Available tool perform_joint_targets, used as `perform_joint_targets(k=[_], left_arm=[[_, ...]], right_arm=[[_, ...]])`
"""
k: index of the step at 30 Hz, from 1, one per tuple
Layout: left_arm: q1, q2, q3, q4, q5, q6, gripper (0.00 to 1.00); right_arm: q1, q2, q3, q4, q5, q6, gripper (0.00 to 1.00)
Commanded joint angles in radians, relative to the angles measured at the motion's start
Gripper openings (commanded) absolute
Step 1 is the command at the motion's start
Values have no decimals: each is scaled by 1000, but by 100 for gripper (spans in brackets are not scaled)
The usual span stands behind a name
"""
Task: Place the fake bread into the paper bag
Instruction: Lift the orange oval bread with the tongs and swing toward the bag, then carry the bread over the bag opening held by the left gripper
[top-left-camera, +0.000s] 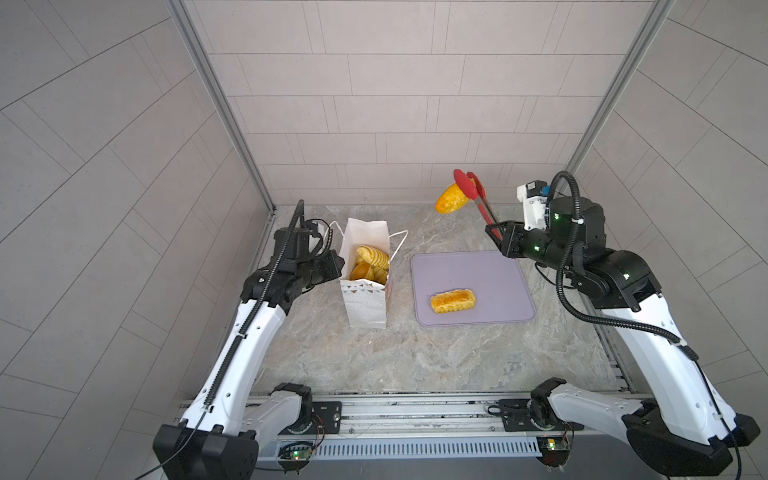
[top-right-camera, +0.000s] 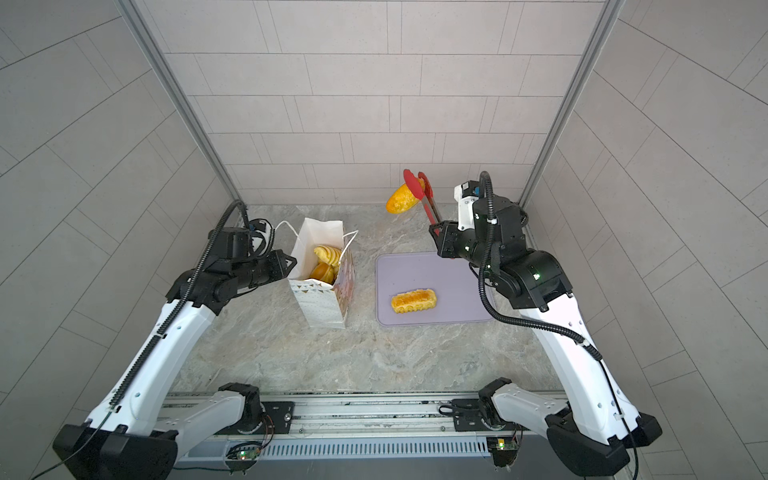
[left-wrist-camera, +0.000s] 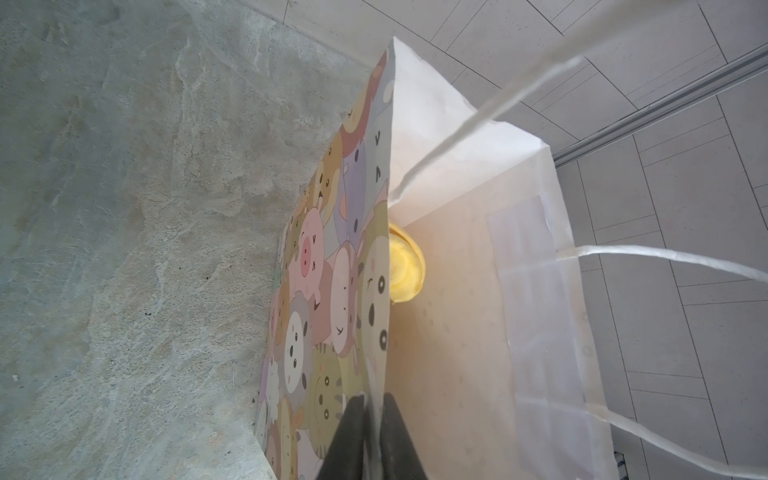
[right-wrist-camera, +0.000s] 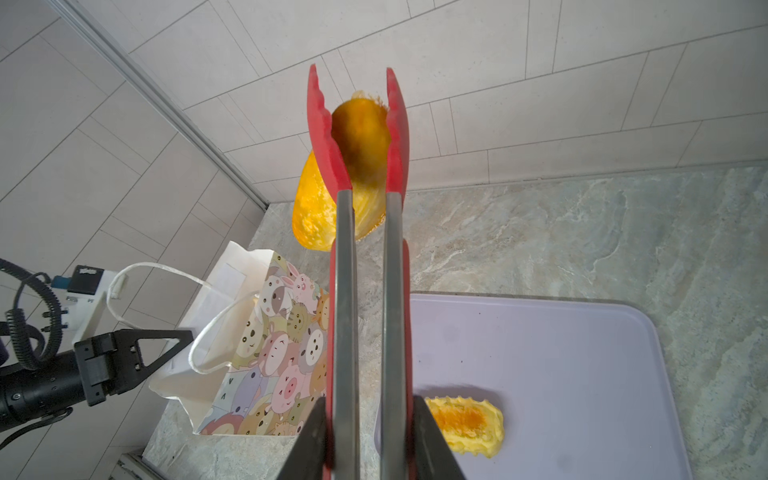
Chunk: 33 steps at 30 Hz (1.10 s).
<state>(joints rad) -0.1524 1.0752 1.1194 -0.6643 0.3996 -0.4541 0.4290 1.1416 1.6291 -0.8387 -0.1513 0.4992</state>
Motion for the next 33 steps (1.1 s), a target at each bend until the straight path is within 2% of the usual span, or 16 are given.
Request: perform_joint_targets(k=[1,20,27,33], left_arm=[[6,-14,16,-29,-2,-1,14],[6,-14,13,-27,-3,-5,14],[6,-17,13,-26,-4,-5,14],[6,-16,10,-24,-2,-6,14]], right_arm=[[45,15,53,25,33,-35,28],[438,248,313,-99,195,-212,28],[503,321,369,-168,224,-255,27],[517,346,368,-208,246,-266,27]])
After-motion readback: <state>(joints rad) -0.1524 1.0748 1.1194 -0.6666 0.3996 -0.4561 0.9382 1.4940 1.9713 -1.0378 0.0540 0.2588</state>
